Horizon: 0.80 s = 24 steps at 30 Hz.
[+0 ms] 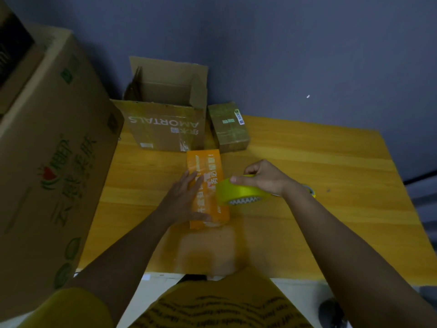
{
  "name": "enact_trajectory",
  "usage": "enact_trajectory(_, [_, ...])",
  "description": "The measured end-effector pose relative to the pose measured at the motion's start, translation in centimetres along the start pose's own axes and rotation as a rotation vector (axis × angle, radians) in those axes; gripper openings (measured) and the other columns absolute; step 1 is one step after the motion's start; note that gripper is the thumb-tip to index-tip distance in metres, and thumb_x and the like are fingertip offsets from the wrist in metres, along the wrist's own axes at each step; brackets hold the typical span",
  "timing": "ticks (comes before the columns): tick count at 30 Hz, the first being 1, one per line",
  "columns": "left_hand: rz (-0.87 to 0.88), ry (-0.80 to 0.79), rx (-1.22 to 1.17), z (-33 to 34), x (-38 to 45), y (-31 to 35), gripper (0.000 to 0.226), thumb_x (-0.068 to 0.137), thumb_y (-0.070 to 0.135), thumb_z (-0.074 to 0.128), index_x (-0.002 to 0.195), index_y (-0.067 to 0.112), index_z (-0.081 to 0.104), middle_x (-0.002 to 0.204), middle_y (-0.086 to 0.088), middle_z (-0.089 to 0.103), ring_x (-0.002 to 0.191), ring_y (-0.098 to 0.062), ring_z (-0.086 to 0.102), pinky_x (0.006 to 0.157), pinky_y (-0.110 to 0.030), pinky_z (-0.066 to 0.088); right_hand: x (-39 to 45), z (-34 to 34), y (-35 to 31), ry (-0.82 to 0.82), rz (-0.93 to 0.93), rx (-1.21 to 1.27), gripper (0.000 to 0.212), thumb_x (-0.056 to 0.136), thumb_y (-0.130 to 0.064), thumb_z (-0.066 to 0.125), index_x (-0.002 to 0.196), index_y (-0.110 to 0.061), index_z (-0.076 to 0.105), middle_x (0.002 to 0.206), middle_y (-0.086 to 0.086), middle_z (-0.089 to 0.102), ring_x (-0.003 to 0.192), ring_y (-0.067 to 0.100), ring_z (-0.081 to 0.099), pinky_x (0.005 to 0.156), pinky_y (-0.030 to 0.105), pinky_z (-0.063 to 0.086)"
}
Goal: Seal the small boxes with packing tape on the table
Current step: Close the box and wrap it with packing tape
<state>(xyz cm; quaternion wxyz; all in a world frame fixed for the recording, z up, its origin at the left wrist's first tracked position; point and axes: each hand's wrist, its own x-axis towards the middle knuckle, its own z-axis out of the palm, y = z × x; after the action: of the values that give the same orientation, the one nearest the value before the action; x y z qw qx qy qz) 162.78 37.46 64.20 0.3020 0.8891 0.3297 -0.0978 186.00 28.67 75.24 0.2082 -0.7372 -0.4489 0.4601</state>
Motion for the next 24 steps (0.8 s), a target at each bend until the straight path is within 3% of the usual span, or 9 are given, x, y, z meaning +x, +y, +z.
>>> enact_trajectory(2, [-0.024, -0.015, 0.014, 0.1, -0.1, -0.6, 0.145, 0.033, 0.106, 0.023, 0.151, 0.03, -0.014, 0.158, 0.008, -0.021, 0.143, -0.013, -0.023, 0.118, -0.049, -0.004, -0.2, -0.5, 0.0, 0.038, 0.034, -0.07, 0.066, 0.06, -0.067, 0.074, 0.062, -0.006, 0.051, 0.055, 0.002, 0.038, 0.054, 0.013, 0.041, 0.059, 0.036, 0.031])
enact_trajectory(4, [-0.037, -0.026, 0.002, 0.1, -0.2, -0.8, 0.143, 0.034, 0.105, 0.024, 0.15, 0.033, -0.016, 0.157, 0.011, -0.023, 0.146, -0.015, -0.017, 0.117, -0.049, -0.007, -0.2, -1.9, 1.1, 0.09, 0.091, -0.25, 0.069, 0.068, -0.066, 0.072, 0.098, -0.004, 0.071, 0.081, 0.0, 0.065, 0.086, 0.017, 0.061, 0.077, 0.036, 0.046])
enact_trajectory(5, [-0.037, -0.026, -0.008, 0.2, -0.2, -0.7, 0.143, 0.034, 0.105, 0.025, 0.15, 0.033, -0.016, 0.157, 0.011, -0.023, 0.146, -0.016, -0.016, 0.117, -0.048, -0.008, -0.1, -2.5, 1.8, 0.09, 0.137, -0.368, 0.078, 0.069, -0.067, 0.07, 0.116, -0.005, 0.067, 0.096, 0.0, 0.067, 0.098, 0.019, 0.06, 0.083, 0.034, 0.046])
enact_trajectory(7, [-0.039, -0.029, -0.038, 0.3, 0.0, -0.3, 0.145, 0.032, 0.106, 0.025, 0.151, 0.032, -0.015, 0.157, 0.01, -0.024, 0.146, -0.017, -0.017, 0.116, -0.048, -0.009, 0.0, -2.7, 3.3, 0.058, 0.22, -0.596, 0.088, 0.07, -0.074, 0.065, 0.13, -0.01, 0.058, 0.127, 0.002, 0.061, 0.116, 0.023, 0.055, 0.087, 0.034, 0.045])
enact_trajectory(11, [-0.07, -0.029, -0.075, 0.4, 0.0, -0.4, 0.146, 0.032, 0.105, 0.029, 0.151, 0.034, -0.014, 0.156, 0.012, -0.025, 0.146, -0.016, -0.018, 0.116, -0.049, -0.008, 1.6, -0.6, 5.4, 0.042, 0.27, -0.723, 0.086, 0.07, -0.079, 0.059, 0.128, -0.015, 0.06, 0.128, 0.007, 0.059, 0.115, 0.025, 0.056, 0.085, 0.035, 0.046])
enact_trajectory(17, [-0.079, -0.058, -0.08, 0.1, -0.1, 0.3, 0.144, 0.033, 0.104, 0.03, 0.149, 0.034, -0.017, 0.156, 0.012, -0.027, 0.146, -0.016, -0.017, 0.118, -0.049, -0.002, 2.8, 0.7, 6.6, 0.051, 0.324, -0.762, 0.076, 0.075, -0.076, 0.058, 0.125, -0.019, 0.061, 0.131, 0.008, 0.056, 0.121, 0.026, 0.054, 0.096, 0.037, 0.043])
enact_trajectory(21, [-0.11, -0.068, -0.058, 0.0, -0.1, 0.5, 0.131, 0.056, 0.085, 0.058, 0.149, 0.034, -0.018, 0.155, 0.011, -0.029, 0.146, -0.019, -0.018, 0.119, -0.049, 0.001, 3.5, 1.8, 7.1, 0.055, 0.318, -0.79, 0.076, 0.075, -0.076, 0.056, 0.123, -0.017, 0.06, 0.128, 0.006, 0.058, 0.119, 0.025, 0.055, 0.095, 0.036, 0.044])
enact_trajectory(24, [-0.144, -0.075, -0.028, -0.1, -0.1, 0.9, 0.125, 0.064, 0.078, 0.062, 0.149, 0.034, -0.018, 0.156, 0.011, -0.028, 0.146, -0.022, -0.02, 0.118, -0.051, -0.002, 3.9, 2.4, 6.4, 0.042, 0.303, -0.839, 0.071, 0.079, -0.072, 0.055, 0.119, -0.015, 0.058, 0.123, 0.006, 0.059, 0.115, 0.025, 0.057, 0.091, 0.035, 0.045])
